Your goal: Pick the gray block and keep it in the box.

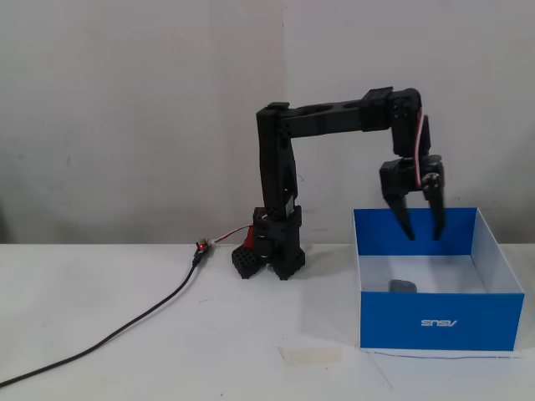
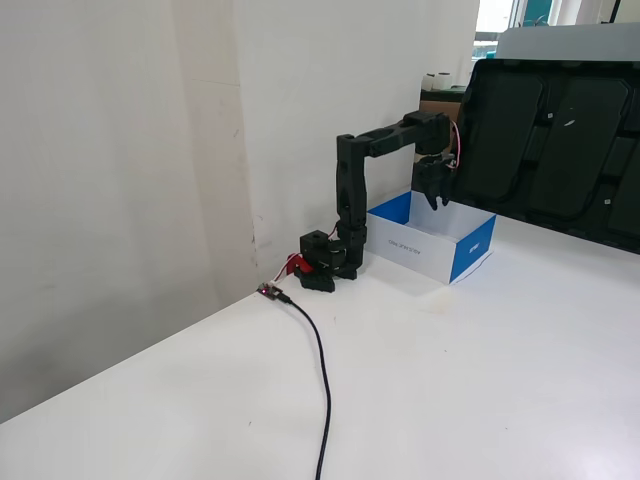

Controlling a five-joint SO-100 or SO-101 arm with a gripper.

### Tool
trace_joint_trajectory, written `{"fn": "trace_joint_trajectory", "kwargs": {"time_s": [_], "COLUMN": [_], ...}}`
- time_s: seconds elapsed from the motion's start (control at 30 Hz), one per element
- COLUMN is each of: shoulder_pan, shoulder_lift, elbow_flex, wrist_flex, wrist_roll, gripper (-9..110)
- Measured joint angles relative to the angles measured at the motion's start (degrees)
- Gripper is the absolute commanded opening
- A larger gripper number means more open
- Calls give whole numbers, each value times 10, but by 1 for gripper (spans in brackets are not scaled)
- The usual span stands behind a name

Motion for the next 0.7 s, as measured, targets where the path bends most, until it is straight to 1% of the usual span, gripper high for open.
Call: {"fn": "trace_joint_trajectory", "kwargs": {"time_s": [0.17, 0.43, 0.7], "shoulder_pan": [76, 263, 449], "shoulder_lift": [65, 115, 120], "elbow_flex": [41, 52, 52], "wrist_flex": [0, 0, 0], "wrist_roll": [-53, -141, -155], "gripper": [0, 0, 0]}}
